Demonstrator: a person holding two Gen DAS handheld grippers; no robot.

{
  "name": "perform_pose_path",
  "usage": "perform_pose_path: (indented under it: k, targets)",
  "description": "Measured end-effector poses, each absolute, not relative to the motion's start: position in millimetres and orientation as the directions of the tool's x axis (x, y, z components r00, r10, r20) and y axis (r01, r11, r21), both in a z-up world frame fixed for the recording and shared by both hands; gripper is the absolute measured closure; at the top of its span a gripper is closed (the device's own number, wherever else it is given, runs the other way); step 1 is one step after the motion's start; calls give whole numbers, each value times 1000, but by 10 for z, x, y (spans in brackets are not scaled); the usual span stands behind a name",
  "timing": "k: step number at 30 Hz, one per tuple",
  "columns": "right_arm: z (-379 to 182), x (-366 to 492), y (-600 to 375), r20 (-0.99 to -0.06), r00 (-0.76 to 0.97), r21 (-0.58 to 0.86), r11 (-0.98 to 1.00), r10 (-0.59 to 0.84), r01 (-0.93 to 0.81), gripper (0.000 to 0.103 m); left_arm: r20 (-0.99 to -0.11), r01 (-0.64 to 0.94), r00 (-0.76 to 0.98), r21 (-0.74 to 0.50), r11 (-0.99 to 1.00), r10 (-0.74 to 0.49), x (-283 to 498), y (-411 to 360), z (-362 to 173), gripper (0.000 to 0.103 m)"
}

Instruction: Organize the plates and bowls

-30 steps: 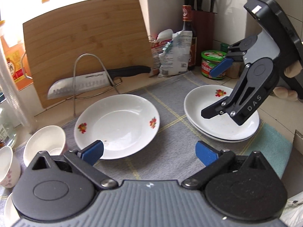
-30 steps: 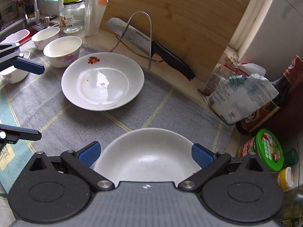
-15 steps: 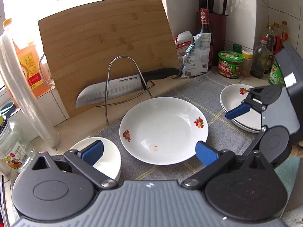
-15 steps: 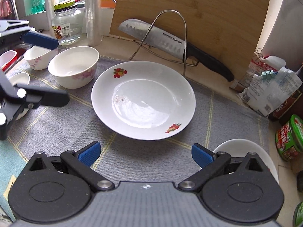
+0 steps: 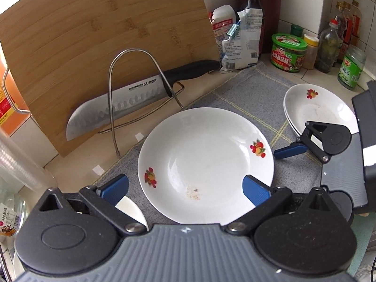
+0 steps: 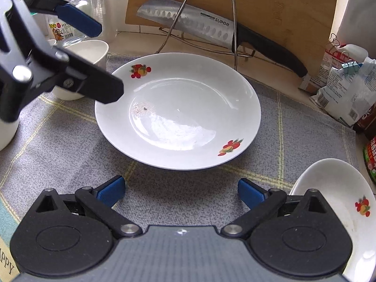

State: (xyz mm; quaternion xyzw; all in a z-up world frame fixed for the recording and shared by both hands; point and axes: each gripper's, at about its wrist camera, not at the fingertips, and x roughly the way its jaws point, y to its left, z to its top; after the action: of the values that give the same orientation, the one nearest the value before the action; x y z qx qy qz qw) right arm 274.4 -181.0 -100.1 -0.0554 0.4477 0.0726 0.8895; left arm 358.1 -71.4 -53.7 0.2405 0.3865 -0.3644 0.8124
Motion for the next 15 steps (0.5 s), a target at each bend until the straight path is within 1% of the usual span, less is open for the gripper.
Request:
perform_pose_path:
  k: [3,8,15]
  targets:
    - [-1020,2784,-1846,-803,587,-2,983,106,-181,0,-812,775,430,106,623,-396,3726,-778,-565,1]
    - [-1035,2852,-1846,-796,593,-3,980,120,-201,0,-833,772,398,77,631,-385,3981,-849,-639,1]
    - [-1037,2925,-1849,-789,603,-2,980,120,-198,0,-868,793,353,80,603,-350,4311,-973,-822,2]
